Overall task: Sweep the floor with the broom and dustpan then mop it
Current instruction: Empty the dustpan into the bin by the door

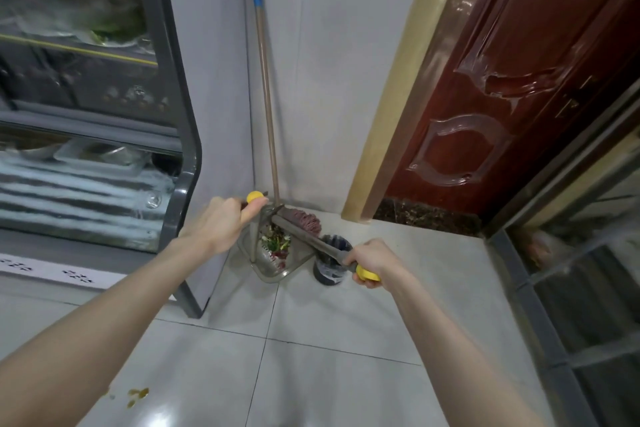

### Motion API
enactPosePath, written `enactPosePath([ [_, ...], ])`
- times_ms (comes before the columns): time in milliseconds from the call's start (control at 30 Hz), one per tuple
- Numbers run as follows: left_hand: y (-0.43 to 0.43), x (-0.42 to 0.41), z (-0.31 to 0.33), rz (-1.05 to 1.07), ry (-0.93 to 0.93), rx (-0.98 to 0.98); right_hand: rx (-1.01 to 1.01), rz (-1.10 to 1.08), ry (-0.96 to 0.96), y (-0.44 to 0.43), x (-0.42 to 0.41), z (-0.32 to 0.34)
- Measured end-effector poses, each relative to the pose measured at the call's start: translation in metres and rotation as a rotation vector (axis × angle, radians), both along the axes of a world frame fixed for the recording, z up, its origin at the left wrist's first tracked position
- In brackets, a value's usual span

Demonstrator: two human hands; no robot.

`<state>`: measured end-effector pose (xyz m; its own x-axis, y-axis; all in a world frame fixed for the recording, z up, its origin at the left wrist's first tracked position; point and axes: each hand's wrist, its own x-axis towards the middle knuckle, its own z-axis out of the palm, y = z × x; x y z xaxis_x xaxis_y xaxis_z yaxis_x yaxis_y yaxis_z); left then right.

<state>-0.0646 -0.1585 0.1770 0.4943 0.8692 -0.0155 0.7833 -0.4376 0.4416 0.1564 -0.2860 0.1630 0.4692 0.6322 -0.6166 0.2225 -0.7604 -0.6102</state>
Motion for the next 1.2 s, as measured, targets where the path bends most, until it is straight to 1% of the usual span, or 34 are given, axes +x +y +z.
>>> enactPosePath([
  [100, 0.006, 0.004, 0.002, -0.006, 0.019, -0.001, -0.051, 0.081, -0.046, -0.001, 0.002, 0.003],
  [167, 0.011, 0.007, 0.001, -0.021, 0.027, -0.002, -0.073, 0.093, -0.057, -0.005, 0.009, 0.006],
  [300, 0.014, 0.015, -0.002, -0.043, 0.045, 0.016, -0.067, 0.055, -0.047, -0.016, 0.028, 0.012],
  [533, 0.016, 0.03, 0.001, -0.059, 0.092, -0.002, -0.018, -0.004, -0.046, -0.012, 0.035, 0.01],
  [600, 0.017, 0.035, 0.002, -0.075, 0.086, 0.004, -0.01, 0.001, -0.052, -0.006, 0.037, 0.01],
  [767, 0.026, 0.048, 0.004, -0.121, 0.143, 0.08, -0.039, 0.045, -0.068, 0.004, 0.036, 0.005],
  [900, 0.035, 0.064, 0.008, -0.158, 0.156, 0.109, -0.03, -0.008, -0.042, -0.007, 0.053, 0.009],
  [1033, 0.036, 0.076, 0.012, -0.203, 0.144, 0.089, 0.014, -0.054, -0.015, -0.011, 0.067, 0.007],
  [1200, 0.032, 0.104, 0.015, -0.228, 0.235, 0.134, 0.042, -0.068, -0.02, -0.007, 0.096, 0.003],
])
